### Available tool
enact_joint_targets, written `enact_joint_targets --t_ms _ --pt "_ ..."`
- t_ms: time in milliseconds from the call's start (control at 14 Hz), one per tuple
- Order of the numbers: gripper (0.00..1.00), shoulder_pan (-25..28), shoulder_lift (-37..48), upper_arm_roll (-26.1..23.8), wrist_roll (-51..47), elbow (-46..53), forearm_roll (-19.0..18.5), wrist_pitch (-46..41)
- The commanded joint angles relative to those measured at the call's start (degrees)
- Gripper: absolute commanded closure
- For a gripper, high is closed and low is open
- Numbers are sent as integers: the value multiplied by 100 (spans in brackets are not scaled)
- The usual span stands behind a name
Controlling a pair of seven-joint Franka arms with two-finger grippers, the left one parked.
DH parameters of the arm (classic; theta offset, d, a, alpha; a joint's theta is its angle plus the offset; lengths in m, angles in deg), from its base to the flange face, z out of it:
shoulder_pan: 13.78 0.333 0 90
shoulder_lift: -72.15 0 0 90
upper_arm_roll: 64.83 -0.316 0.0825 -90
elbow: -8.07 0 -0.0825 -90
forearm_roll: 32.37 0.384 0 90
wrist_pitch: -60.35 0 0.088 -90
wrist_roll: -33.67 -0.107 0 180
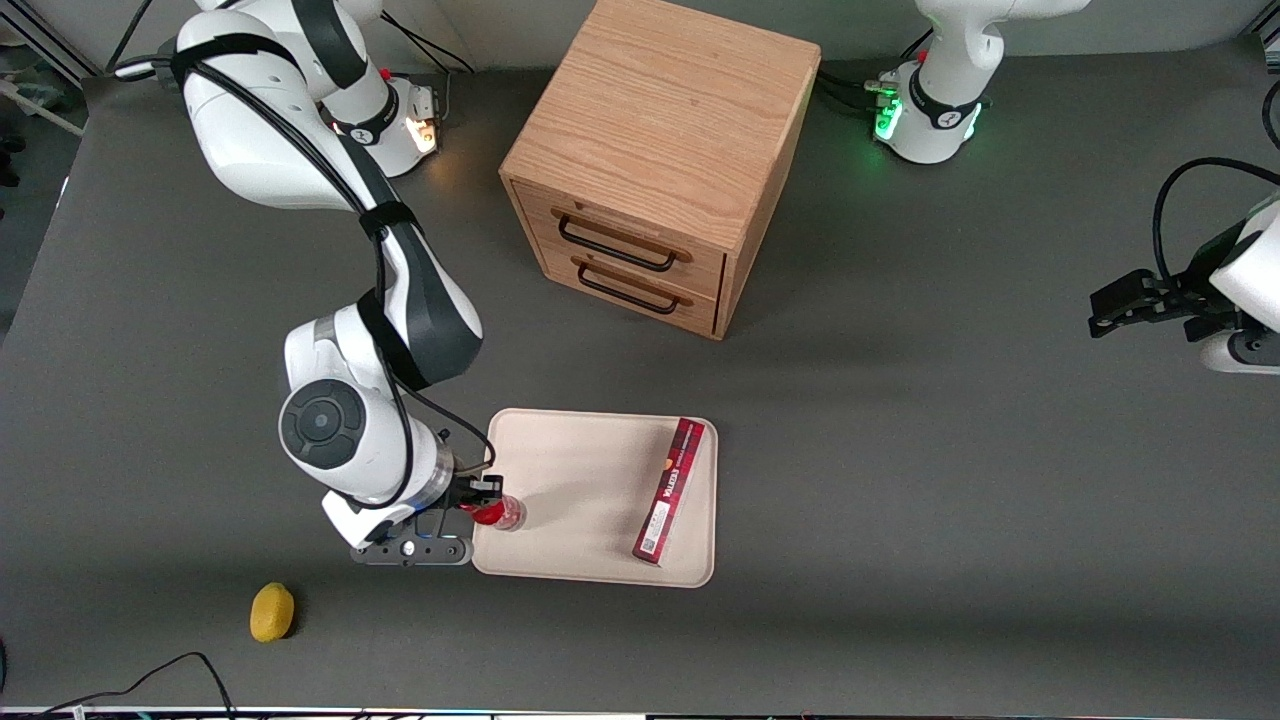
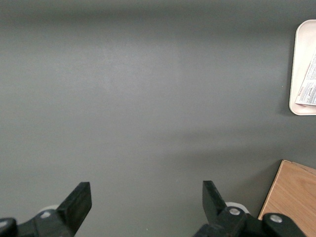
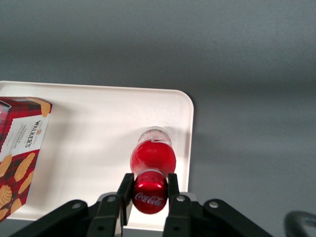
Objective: Place coke bottle on tray
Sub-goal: 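Carry the bottle with the right gripper over the cream tray and lower it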
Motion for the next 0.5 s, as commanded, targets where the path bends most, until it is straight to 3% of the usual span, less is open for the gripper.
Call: enact_joint_targets --t_ms 0,143,214,286,357,429 --pt "100 98 -229 77 -238 233 -205 155" --pt "100 107 -264 77 -238 233 -224 164" --pt "87 107 -291 77 -238 233 -250 156" --pt "63 107 -291 77 -247 233 -285 155" --pt "1 107 -282 77 -247 233 -303 155" --pt "0 107 -230 68 -247 233 -285 155"
